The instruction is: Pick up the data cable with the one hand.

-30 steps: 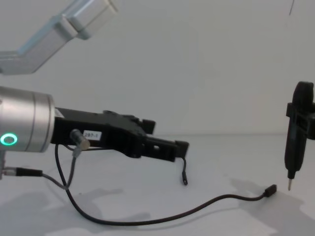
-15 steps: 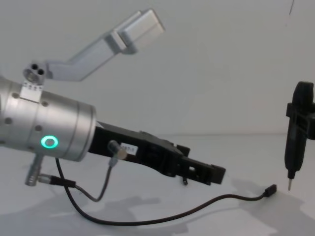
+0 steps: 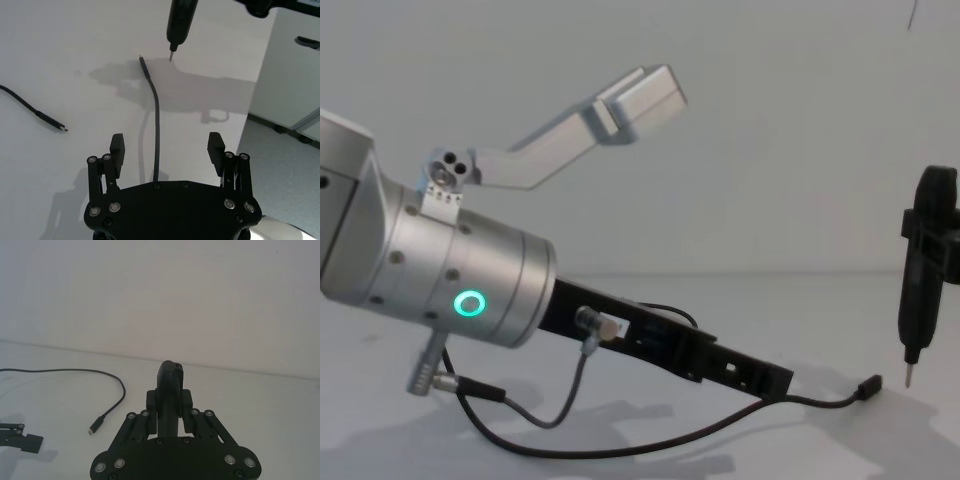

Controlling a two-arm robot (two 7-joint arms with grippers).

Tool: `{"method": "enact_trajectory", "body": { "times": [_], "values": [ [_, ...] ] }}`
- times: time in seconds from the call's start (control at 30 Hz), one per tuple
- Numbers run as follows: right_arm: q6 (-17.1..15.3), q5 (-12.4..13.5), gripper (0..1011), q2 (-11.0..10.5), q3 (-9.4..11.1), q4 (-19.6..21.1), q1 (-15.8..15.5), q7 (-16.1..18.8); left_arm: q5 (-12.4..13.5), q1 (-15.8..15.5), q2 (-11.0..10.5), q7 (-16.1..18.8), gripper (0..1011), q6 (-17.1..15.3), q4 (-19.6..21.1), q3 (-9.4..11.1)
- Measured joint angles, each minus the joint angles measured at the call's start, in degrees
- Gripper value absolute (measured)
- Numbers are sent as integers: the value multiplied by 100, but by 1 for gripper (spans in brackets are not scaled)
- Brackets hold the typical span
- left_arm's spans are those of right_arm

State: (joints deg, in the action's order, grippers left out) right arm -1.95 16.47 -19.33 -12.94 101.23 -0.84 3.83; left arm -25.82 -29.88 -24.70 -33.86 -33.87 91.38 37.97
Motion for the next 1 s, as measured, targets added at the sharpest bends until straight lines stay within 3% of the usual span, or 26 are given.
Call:
{"method": "enact_trajectory", "body": {
  "times": [0.53, 1.0],
  "values": [
    [0, 0, 279, 0, 0, 0, 0, 0, 20, -123, 288, 299, 1001, -289, -323, 227],
    [0, 0, 279, 0, 0, 0, 0, 0, 181, -88, 554, 642, 1001, -184, -493, 369]
  ]
}}
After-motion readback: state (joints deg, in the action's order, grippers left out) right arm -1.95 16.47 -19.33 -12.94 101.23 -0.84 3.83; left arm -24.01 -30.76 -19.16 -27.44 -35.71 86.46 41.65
